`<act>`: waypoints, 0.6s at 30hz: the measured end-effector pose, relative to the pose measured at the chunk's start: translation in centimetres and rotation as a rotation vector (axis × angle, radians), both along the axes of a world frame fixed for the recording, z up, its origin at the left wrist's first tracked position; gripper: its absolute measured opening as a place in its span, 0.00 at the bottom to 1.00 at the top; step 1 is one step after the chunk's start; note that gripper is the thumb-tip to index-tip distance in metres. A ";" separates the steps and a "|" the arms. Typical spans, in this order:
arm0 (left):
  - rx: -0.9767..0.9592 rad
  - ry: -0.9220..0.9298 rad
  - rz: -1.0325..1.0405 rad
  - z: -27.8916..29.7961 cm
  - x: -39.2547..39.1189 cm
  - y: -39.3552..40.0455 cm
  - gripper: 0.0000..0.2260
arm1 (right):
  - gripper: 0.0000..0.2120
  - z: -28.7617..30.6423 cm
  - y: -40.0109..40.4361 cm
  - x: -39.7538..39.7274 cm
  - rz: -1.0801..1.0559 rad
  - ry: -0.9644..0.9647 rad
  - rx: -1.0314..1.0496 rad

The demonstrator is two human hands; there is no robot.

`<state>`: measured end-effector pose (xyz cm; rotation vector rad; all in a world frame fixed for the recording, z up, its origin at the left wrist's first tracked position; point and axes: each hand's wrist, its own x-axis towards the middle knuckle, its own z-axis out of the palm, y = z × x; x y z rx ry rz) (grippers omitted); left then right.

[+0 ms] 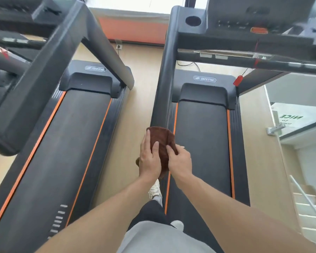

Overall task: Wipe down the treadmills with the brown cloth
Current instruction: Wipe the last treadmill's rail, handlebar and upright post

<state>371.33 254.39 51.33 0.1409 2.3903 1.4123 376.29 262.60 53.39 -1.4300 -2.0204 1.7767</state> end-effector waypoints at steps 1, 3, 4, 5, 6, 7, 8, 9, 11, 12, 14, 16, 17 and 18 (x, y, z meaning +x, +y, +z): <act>-0.041 -0.005 0.058 0.4 0.9 -0.1 0.24 | 0.06 0.0 0.2 0.8 -0.026 0.009 -0.032; -0.069 -0.037 0.224 1.4 2.5 -0.5 0.26 | 0.01 0.2 0.6 2.4 -0.071 0.025 -0.106; -0.035 -0.105 0.312 1.8 3.4 -0.5 0.28 | 0.01 0.4 1.0 3.1 -0.080 0.032 -0.142; 0.010 -0.209 0.370 2.0 4.4 -0.5 0.29 | 0.04 0.6 1.4 3.7 -0.078 0.036 -0.170; 0.044 -0.301 0.386 2.0 5.6 -0.4 0.29 | 0.06 1.0 2.0 4.3 -0.065 0.037 -0.181; 0.068 -0.366 0.362 1.9 6.8 0.0 0.27 | 0.08 1.3 2.7 4.8 -0.050 0.034 -0.180; 0.085 -0.421 0.330 1.8 7.8 0.6 0.23 | 0.09 1.8 3.5 5.3 -0.041 0.039 -0.170; 0.100 -0.464 0.295 1.9 8.8 1.4 0.15 | 0.10 2.3 4.5 5.7 -0.042 0.052 -0.159; 0.066 -0.477 0.211 2.9 9.7 3.6 0.02 | 0.10 3.2 6.6 6.3 -0.062 0.075 -0.117; 0.058 -0.456 0.174 3.4 9.7 4.8 0.04 | 0.09 3.7 7.7 6.5 -0.084 0.088 -0.095; 0.106 -0.418 0.125 4.3 8.8 7.1 0.06 | 0.08 4.3 10.2 6.5 -0.148 0.121 -0.051; 0.164 -0.374 0.106 5.0 7.1 9.2 0.05 | 0.09 4.5 12.6 5.9 -0.201 0.159 0.017; 0.182 -0.351 0.101 5.2 6.0 10.3 0.05 | 0.12 4.6 13.8 5.2 -0.216 0.174 0.055; 0.196 -0.333 0.102 5.1 4.9 11.3 0.05 | 0.15 4.7 14.7 4.6 -0.225 0.184 0.088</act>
